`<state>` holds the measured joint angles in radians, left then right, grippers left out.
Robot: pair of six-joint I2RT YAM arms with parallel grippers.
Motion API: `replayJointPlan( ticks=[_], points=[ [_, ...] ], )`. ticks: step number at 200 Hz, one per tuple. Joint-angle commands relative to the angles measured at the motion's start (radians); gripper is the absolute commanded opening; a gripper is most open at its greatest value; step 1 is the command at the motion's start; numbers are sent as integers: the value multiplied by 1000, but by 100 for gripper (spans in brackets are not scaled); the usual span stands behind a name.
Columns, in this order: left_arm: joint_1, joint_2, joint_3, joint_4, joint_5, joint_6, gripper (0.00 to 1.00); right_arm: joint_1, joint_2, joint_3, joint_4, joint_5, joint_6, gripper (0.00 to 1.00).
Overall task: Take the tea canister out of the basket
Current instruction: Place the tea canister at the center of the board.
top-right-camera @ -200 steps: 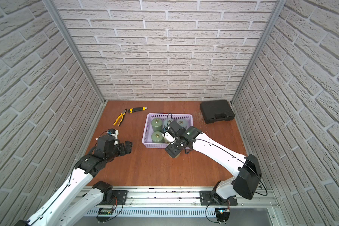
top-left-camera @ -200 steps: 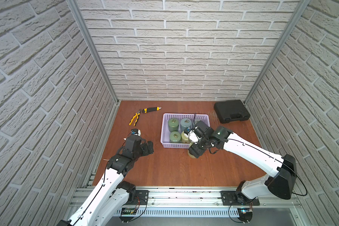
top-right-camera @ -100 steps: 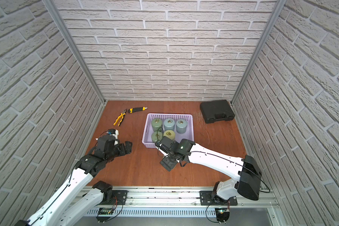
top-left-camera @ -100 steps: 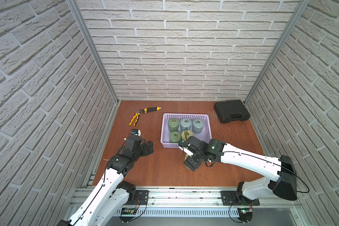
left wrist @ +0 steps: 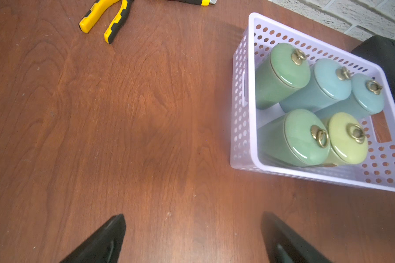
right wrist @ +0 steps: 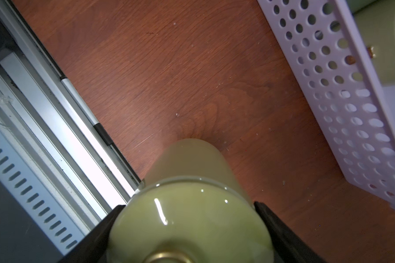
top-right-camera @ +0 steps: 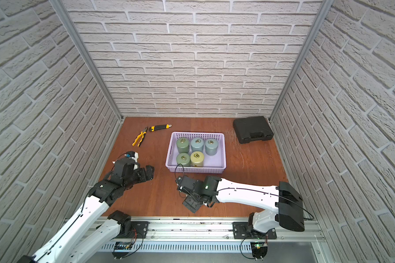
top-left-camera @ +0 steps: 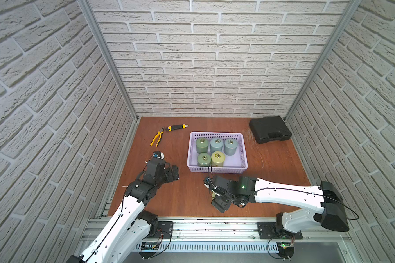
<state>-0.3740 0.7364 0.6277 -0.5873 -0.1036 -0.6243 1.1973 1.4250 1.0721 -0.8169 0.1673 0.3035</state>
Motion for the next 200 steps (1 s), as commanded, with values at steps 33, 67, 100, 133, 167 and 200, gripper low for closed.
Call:
replayJointPlan(
  ticks=[33, 67, 100, 133, 167, 200],
  points=[
    [3, -10, -19, 4, 12, -3, 98, 47, -1, -15, 96, 41, 48, 50],
    [4, -9, -19, 4, 11, -3, 98, 63, 3, -35, 116, 46, 68, 50],
    [4, -9, -23, 7, 10, -5, 98, 75, 9, -55, 122, 54, 81, 50],
    [4, -9, -25, 12, 10, -5, 98, 82, 14, -76, 136, 53, 91, 50],
    [4, -8, -25, 14, 10, -6, 98, 85, 22, -92, 154, 53, 92, 50],
    [4, -9, -23, 12, 8, -6, 98, 85, 36, -95, 164, 52, 92, 51]
  ],
)
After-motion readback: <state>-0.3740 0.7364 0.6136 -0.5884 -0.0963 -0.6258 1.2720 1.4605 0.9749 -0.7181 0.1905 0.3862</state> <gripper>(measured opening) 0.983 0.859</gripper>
